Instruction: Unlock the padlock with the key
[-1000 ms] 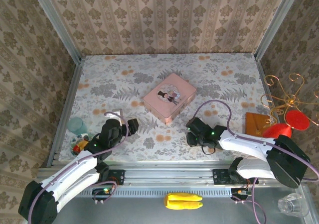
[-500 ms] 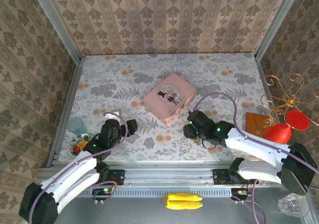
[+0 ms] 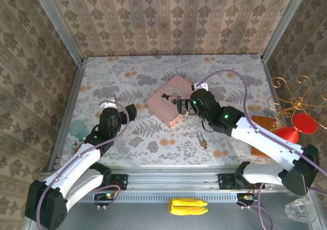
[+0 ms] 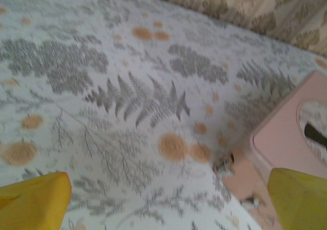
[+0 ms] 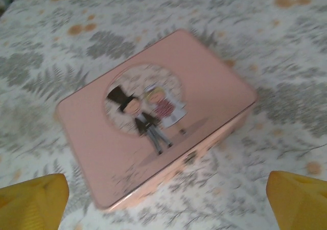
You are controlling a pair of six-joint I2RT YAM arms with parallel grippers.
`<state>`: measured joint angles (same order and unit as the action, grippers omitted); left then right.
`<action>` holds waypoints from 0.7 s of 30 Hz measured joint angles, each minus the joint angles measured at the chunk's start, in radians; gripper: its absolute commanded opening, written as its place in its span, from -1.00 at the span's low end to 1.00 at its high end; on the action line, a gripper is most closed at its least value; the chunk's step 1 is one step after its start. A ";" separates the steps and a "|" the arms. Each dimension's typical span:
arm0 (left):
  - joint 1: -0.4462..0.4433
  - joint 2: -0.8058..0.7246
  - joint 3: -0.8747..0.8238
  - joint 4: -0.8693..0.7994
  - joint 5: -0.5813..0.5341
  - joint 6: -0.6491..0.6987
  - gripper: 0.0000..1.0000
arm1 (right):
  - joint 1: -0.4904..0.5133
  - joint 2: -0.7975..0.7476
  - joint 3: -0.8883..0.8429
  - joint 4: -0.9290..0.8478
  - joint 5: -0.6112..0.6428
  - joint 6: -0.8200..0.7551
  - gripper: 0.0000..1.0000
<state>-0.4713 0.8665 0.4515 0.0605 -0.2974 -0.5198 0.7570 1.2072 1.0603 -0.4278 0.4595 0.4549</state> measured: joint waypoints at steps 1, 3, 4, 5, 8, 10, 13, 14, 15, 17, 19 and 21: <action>0.002 0.015 0.011 0.010 -0.015 0.013 1.00 | -0.006 0.004 0.001 0.011 0.034 -0.018 1.00; 0.002 0.045 0.021 0.032 -0.053 0.039 1.00 | -0.018 0.006 -0.007 0.044 0.087 -0.063 1.00; 0.008 0.062 0.022 0.050 -0.074 0.056 1.00 | -0.024 0.006 -0.022 0.083 0.118 -0.091 1.00; 0.015 0.080 0.023 0.064 -0.096 0.075 1.00 | -0.030 0.006 -0.040 0.121 0.143 -0.117 1.00; 0.038 0.145 0.022 0.128 -0.170 0.158 1.00 | -0.056 0.006 -0.120 0.233 0.196 -0.201 1.00; 0.041 0.200 0.021 0.195 -0.224 0.237 1.00 | -0.092 0.011 -0.169 0.286 0.216 -0.252 1.00; 0.045 0.275 -0.008 0.348 -0.307 0.350 1.00 | -0.140 0.032 -0.217 0.349 0.221 -0.328 1.00; 0.050 0.296 -0.021 0.396 -0.326 0.385 1.00 | -0.151 0.039 -0.233 0.371 0.227 -0.354 1.00; 0.058 0.315 -0.034 0.438 -0.338 0.422 1.00 | -0.161 0.050 -0.249 0.392 0.237 -0.385 1.00; 0.076 0.344 -0.048 0.496 -0.340 0.496 1.00 | -0.175 0.071 -0.284 0.443 0.251 -0.446 1.00; 0.090 0.373 -0.047 0.549 -0.341 0.562 1.00 | -0.192 0.097 -0.322 0.493 0.265 -0.501 1.00; 0.099 0.407 -0.045 0.587 -0.344 0.613 1.00 | -0.215 0.119 -0.357 0.549 0.275 -0.540 1.00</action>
<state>-0.3725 1.2732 0.4068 0.6479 -0.6418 0.0937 0.5419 1.3262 0.7029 0.1211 0.7349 -0.0853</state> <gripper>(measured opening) 0.999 0.999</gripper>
